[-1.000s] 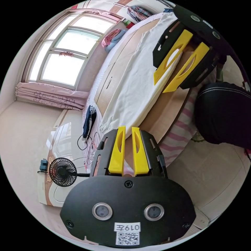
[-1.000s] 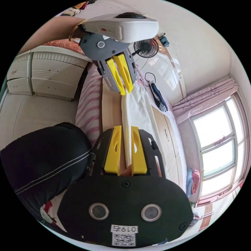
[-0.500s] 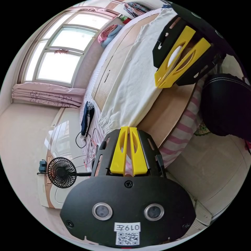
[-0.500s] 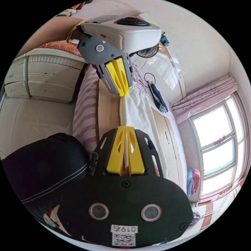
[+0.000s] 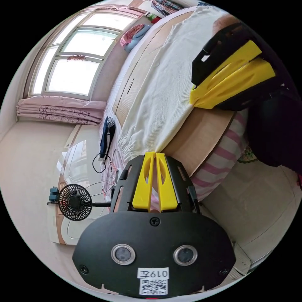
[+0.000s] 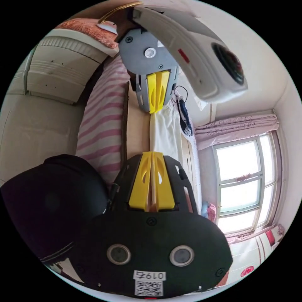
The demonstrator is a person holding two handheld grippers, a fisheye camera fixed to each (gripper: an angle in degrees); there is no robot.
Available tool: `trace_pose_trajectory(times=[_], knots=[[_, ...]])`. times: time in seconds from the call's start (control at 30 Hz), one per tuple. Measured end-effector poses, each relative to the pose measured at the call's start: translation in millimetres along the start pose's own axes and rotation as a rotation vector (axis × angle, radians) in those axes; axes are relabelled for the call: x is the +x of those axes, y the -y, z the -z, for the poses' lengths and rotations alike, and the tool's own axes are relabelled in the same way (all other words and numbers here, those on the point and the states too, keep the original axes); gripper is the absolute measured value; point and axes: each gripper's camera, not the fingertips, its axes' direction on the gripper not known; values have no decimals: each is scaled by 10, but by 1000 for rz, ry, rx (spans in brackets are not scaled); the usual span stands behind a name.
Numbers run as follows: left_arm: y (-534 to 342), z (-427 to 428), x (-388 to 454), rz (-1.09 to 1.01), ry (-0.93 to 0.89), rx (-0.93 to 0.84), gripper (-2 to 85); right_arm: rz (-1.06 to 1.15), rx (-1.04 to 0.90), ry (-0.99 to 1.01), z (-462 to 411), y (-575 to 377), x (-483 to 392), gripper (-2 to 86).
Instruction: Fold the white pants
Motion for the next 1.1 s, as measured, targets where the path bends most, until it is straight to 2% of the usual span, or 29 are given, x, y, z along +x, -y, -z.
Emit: trace_pose_trajectory(times=[0.1, 0.2, 0.43, 0.53, 0.63, 0.73, 0.8, 0.97, 1.1], knots=[[42, 43, -21, -22, 36, -6, 10, -45, 32, 13, 213, -70, 109, 42], [46, 139, -199, 15, -1, -16, 10, -165, 87, 17, 517, -334, 345, 46], [-61, 522, -575, 175, -6, 3, 11, -401, 58, 18, 1006, -1751, 807, -5], [127, 842, -628, 235, -29, 86, 11, -520, 58, 35, 1221, -2441, 955, -9], [552, 1303, -529, 248, -83, 269, 11, -584, -3, -6, 1373, -2905, 1074, -9], [1160, 1718, -296, 209, -174, 437, 10, -543, -144, -90, 1376, -3209, 1121, -9], [1708, 2004, -42, 112, -256, 540, 9, -491, -248, -90, 1292, -3390, 1124, -7], [2578, 2397, 276, -39, -279, 651, 8, -437, -346, -77, 1351, -3887, 1282, 26], [3050, 2559, 293, -111, -345, 672, 8, -366, -377, -55, 1357, -4048, 1370, 49]])
